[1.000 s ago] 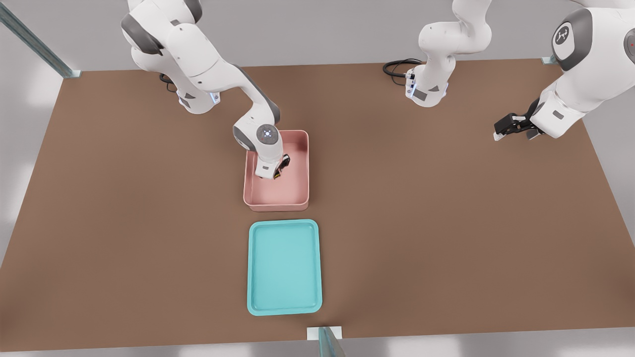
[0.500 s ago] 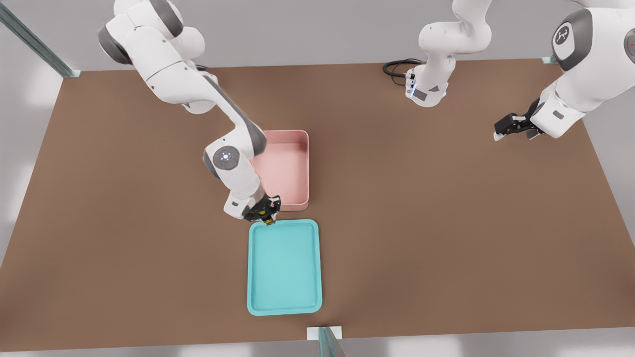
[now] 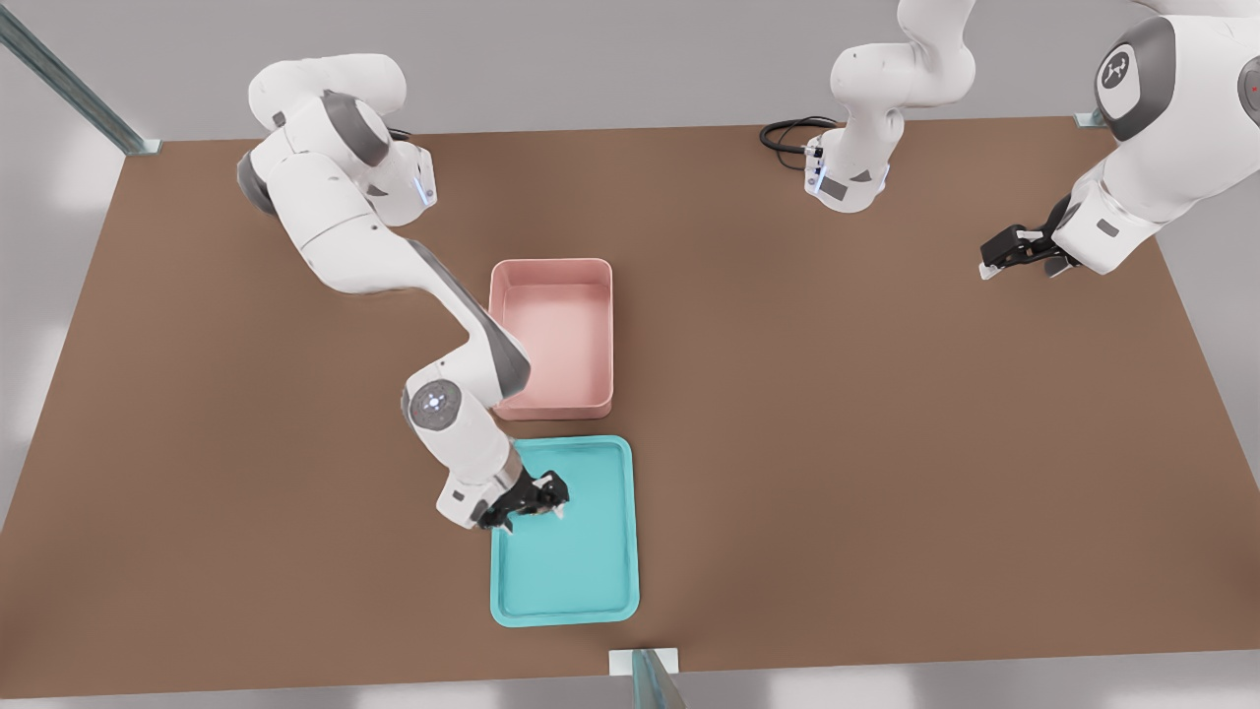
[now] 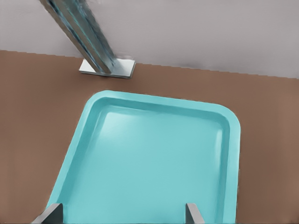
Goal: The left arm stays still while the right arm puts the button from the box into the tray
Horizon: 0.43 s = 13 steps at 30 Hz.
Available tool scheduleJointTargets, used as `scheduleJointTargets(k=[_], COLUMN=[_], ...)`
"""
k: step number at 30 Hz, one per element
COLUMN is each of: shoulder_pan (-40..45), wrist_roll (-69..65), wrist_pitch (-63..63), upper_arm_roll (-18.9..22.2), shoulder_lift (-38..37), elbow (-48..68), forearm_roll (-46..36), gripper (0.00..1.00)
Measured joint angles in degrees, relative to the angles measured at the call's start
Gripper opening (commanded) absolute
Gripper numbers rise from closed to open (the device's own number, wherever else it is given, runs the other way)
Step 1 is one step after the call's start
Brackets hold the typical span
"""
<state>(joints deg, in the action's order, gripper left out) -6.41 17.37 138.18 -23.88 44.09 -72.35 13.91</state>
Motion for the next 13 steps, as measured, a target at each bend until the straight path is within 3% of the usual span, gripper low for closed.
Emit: scheduleJointTargets(k=[2, 3, 6, 10, 13], shoulder_pan=[12.1, 14.6, 13.6, 11.9, 9.2], wrist_roll=[-2.3, -3.9, -8.2, -12.1, -14.3], wrist_pitch=[-13.2, -20.4, -36.8, -48.4, -52.7], upper_arm_roll=[-4.5, -2.1, 11.2, 16.7, 19.7], shoulder_lift=[-7.9, -12.9, -26.1, -37.0, -38.6], elbow=[1.3, 2.0, 0.3, -8.3, -10.6], forearm_roll=[0.2, 0.6, -2.6, -7.1, -8.5], gripper=[1.0, 1.0, 1.0, 1.0, 1.0])
